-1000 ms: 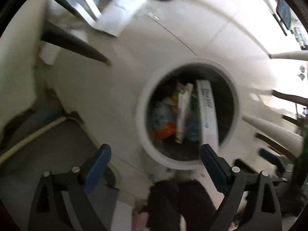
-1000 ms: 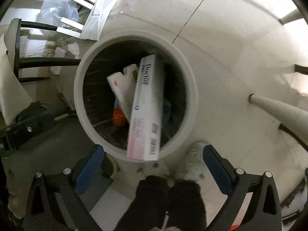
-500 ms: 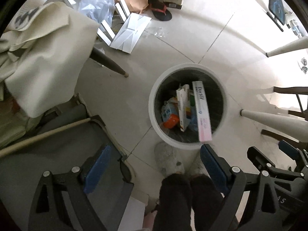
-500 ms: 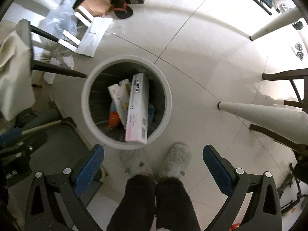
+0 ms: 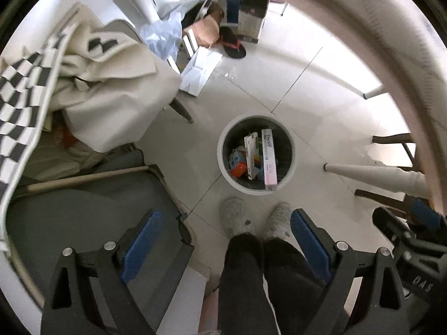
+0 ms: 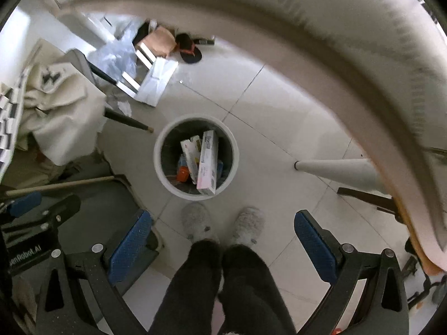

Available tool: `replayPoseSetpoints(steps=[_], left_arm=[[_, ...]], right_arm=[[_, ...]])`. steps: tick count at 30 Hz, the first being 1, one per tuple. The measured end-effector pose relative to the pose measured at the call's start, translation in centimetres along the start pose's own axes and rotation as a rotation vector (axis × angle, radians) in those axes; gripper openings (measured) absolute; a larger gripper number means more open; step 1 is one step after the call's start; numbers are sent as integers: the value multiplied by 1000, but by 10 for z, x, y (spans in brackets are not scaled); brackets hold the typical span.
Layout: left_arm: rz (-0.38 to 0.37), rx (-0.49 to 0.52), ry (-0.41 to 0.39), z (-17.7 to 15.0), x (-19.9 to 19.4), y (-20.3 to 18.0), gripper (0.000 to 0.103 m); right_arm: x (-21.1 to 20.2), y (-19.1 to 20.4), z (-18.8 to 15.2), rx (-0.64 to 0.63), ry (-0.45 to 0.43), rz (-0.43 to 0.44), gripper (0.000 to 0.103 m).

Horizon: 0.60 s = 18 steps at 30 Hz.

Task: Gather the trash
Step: 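Move both open tools back over the table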

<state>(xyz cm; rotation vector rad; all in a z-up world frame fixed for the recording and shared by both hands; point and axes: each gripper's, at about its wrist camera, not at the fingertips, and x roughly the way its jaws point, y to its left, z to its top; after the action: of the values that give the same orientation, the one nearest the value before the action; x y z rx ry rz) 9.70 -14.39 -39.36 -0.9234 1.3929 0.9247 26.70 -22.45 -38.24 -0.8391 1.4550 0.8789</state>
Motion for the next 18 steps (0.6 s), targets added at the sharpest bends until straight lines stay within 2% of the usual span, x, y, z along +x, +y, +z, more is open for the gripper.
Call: replayPoseSetpoints(steps=[5,10,15,18], left_arm=[[3,18,-47,-11,-69,3,95],[85,29,-119,-10,-133,6,95],[107,22,-232,4,-183,4,95],[100,10,-263,20,-199,-3,95]], right_arm=[[-72,-2,-7,17,-28,30,103],[-136,-2,-6,41,-62,66,103],[-195,-9,13,83,-129,116,103],[-214,-25,35,128,-153,138,103]])
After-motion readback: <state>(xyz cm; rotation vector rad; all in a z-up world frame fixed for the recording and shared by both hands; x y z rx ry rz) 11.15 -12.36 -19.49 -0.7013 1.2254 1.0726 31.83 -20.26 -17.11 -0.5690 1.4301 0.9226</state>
